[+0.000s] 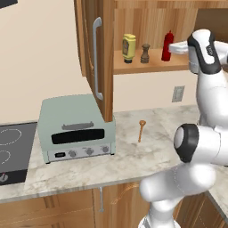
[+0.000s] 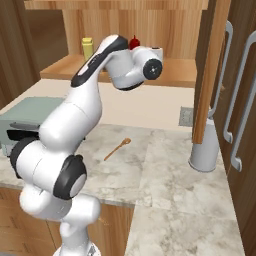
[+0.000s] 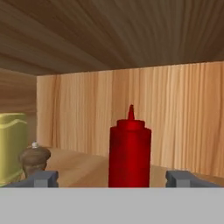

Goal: There are various items on the counter. Only move the condiments/shakers into the cabinet.

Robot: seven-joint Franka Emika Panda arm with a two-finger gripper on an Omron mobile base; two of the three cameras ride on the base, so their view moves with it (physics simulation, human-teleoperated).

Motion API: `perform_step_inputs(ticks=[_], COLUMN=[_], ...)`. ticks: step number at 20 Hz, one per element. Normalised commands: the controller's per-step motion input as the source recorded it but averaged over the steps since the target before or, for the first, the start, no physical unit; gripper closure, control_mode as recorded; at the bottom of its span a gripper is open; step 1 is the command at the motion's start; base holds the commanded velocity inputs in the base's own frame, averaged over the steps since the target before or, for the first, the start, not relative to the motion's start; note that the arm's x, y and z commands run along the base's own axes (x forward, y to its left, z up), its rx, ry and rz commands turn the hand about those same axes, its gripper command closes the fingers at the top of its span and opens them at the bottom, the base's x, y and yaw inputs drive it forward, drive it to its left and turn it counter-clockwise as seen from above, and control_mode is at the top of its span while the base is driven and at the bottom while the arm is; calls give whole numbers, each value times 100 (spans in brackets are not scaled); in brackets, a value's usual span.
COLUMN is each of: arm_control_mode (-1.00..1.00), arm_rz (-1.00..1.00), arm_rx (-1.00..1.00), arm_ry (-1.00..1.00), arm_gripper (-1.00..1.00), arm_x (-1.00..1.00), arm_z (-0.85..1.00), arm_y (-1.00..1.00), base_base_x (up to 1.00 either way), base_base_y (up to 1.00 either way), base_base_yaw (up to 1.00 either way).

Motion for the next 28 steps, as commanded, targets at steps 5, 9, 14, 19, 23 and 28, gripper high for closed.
perform_step_inputs(ticks=[5,9,14,19,23,28], arm_control_mode=[-100,-100,-100,-100,-100,-100], arm_rz=[-4,-3,-2,0,0,-2], arm_rx=[0,-2,-2,0,0,-5], arm_ry=[-5,-7,-9,-6,-8,-22], arm_gripper=[-100,-100,-100,-100,-100,-100], arm_x=[-100,-100,-100,-100,-100,-100], arm_z=[-21,-60,-47,-26,-15,-1], arm_y=[0,40,59,52,68,72], base_base_x=[0,0,0,0,0,0], base_base_y=[0,0,0,0,0,0], base_base_yaw=[0,0,0,0,0,0])
